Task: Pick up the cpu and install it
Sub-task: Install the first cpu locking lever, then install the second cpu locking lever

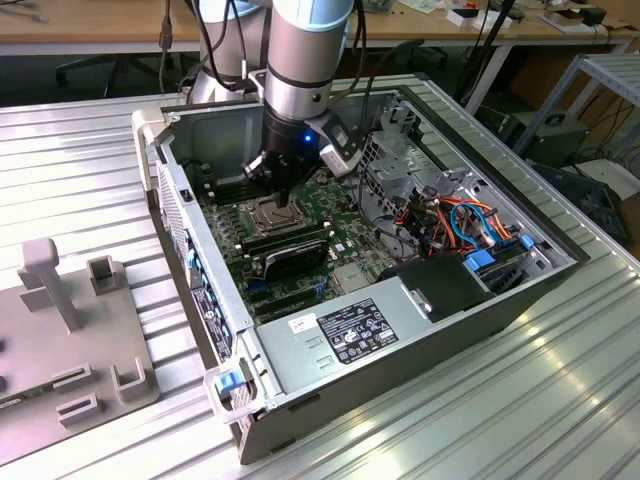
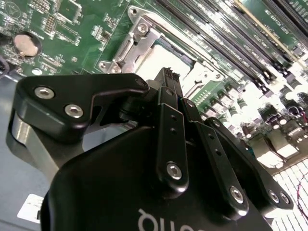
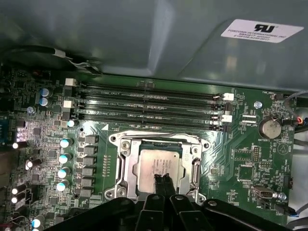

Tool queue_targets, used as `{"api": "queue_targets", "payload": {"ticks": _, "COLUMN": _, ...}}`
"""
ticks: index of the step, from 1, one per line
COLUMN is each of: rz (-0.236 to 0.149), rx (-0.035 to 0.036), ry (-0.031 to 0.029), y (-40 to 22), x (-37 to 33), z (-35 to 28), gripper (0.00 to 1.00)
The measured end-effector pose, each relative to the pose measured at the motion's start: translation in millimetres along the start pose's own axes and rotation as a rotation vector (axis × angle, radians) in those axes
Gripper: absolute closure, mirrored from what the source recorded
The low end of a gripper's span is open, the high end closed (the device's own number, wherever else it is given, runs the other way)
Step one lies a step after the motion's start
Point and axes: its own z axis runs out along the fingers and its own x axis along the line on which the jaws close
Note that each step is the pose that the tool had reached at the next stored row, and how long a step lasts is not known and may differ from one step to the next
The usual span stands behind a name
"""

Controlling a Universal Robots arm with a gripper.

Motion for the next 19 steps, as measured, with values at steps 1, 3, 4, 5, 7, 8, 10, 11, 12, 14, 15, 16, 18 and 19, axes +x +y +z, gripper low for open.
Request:
{"api": "queue_targets", "payload": {"ticks": 1, "rz": 0.0, "rx": 0.0008, "ry": 0.0005, "y": 0.0, "x": 0.0, "z": -0.1, "gripper": 0.89}}
{"api": "queue_targets", "payload": {"ticks": 3, "rz": 0.0, "rx": 0.0009, "ry": 0.0005, "y": 0.0, "x": 0.0, "z": 0.0, "gripper": 0.89}}
{"api": "queue_targets", "payload": {"ticks": 4, "rz": 0.0, "rx": 0.0011, "ry": 0.0005, "y": 0.0, "x": 0.0, "z": 0.0, "gripper": 0.89}}
{"api": "queue_targets", "payload": {"ticks": 5, "rz": 0.0, "rx": 0.0069, "ry": 0.0009, "y": 0.1, "x": -0.1, "z": 0.1, "gripper": 0.89}}
{"api": "queue_targets", "payload": {"ticks": 7, "rz": -0.001, "rx": 0.0234, "ry": 0.0022, "y": 0.0, "x": -0.1, "z": 0.0, "gripper": 0.89}}
{"api": "queue_targets", "payload": {"ticks": 8, "rz": -0.001, "rx": 0.0239, "ry": 0.0023, "y": 0.0, "x": -0.1, "z": -0.1, "gripper": 0.89}}
{"api": "queue_targets", "payload": {"ticks": 10, "rz": -0.001, "rx": 0.0243, "ry": 0.0025, "y": 0.0, "x": -0.1, "z": -0.8, "gripper": 0.89}}
{"api": "queue_targets", "payload": {"ticks": 11, "rz": -0.001, "rx": 0.0241, "ry": 0.0023, "y": 0.1, "x": -0.1, "z": -2.0, "gripper": 0.89}}
{"api": "queue_targets", "payload": {"ticks": 12, "rz": -0.001, "rx": 0.024, "ry": 0.0022, "y": 0.1, "x": -0.2, "z": -4.1, "gripper": 0.89}}
{"api": "queue_targets", "payload": {"ticks": 14, "rz": -0.001, "rx": 0.024, "ry": 0.0023, "y": 0.2, "x": -0.2, "z": -4.5, "gripper": 0.89}}
{"api": "queue_targets", "payload": {"ticks": 15, "rz": -0.001, "rx": 0.024, "ry": 0.0023, "y": 0.2, "x": -0.2, "z": -4.6, "gripper": 0.89}}
{"api": "queue_targets", "payload": {"ticks": 16, "rz": -0.001, "rx": 0.024, "ry": 0.0023, "y": 0.2, "x": -0.2, "z": -4.7, "gripper": 0.89}}
{"api": "queue_targets", "payload": {"ticks": 18, "rz": -0.001, "rx": 0.024, "ry": 0.0022, "y": 0.2, "x": -0.2, "z": -4.7, "gripper": 0.89}}
{"api": "queue_targets", "payload": {"ticks": 19, "rz": -0.001, "rx": 0.024, "ry": 0.0022, "y": 0.2, "x": -0.2, "z": -4.8, "gripper": 0.89}}
